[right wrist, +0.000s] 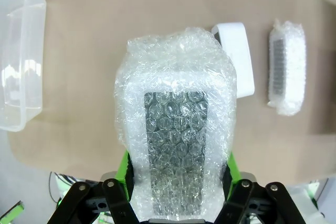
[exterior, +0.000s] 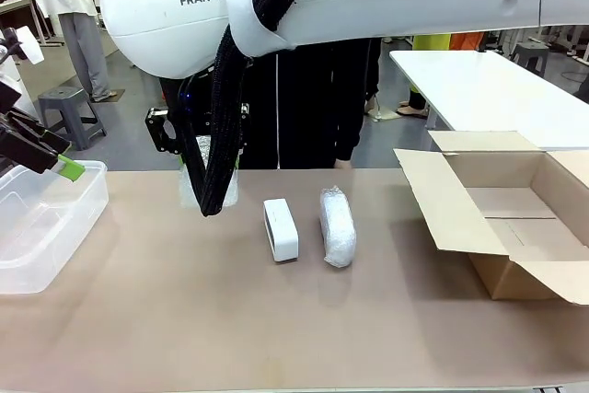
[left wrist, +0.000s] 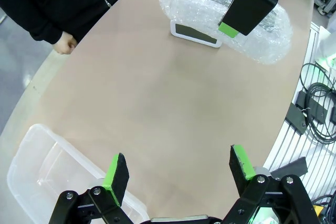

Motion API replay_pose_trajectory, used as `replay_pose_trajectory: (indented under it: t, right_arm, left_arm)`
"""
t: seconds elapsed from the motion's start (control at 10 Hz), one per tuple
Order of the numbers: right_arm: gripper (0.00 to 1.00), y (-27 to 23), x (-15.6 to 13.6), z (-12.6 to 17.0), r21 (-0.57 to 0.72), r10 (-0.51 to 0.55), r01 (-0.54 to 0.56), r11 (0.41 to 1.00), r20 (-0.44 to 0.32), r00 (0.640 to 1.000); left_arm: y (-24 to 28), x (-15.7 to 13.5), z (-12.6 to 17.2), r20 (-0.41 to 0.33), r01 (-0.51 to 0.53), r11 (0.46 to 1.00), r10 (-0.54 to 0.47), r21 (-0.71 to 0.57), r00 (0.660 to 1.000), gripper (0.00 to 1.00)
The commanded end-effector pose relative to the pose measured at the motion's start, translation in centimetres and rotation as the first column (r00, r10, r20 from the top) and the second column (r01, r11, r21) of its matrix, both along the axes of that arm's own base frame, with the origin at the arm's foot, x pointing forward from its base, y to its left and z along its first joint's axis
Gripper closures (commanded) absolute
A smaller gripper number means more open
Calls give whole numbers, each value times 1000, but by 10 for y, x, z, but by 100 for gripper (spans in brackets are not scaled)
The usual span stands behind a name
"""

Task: Separate and place wrapped and unwrapped clocks.
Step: If the picked Digital clock is wrapped, place it in the Package Box ; if not, place it in the Organizing box.

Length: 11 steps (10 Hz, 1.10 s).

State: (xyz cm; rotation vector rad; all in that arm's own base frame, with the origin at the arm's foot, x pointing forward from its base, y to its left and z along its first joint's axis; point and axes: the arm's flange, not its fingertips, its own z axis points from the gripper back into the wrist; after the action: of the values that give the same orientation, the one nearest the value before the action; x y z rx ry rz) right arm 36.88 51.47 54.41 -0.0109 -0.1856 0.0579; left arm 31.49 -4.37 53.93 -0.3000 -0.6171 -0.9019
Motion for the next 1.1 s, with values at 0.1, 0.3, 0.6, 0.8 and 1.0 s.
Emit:
replay_pose_trajectory:
  t: [0.1, 0.3, 0.6, 0.8, 1.0]
  right_arm:
    - [42, -1, 1, 3, -7, 16, -16, 1000, 10, 1000]
    - [42, -1, 1, 3, -7, 16, -16, 1000, 10, 1000]
    - [22, -56, 40, 33, -66, -78, 73, 995, -75, 994]
    - [22, -138, 69, 55, -102, -143, 131, 986, -125, 982]
    - [22, -217, 79, 58, -63, -212, 208, 976, -71, 975]
  left_arm:
    - [1, 1, -1, 2, 15, 1000, -15, -15, 1000, 0]
    - [1, 1, -1, 2, 15, 1000, -15, -15, 1000, 0]
    - [1, 1, -1, 2, 15, 1000, -15, -15, 1000, 0]
    - [1, 1, -1, 2, 15, 1000, -15, -15, 1000, 0]
    - [1, 1, -1, 2, 15, 1000, -15, -15, 1000, 0]
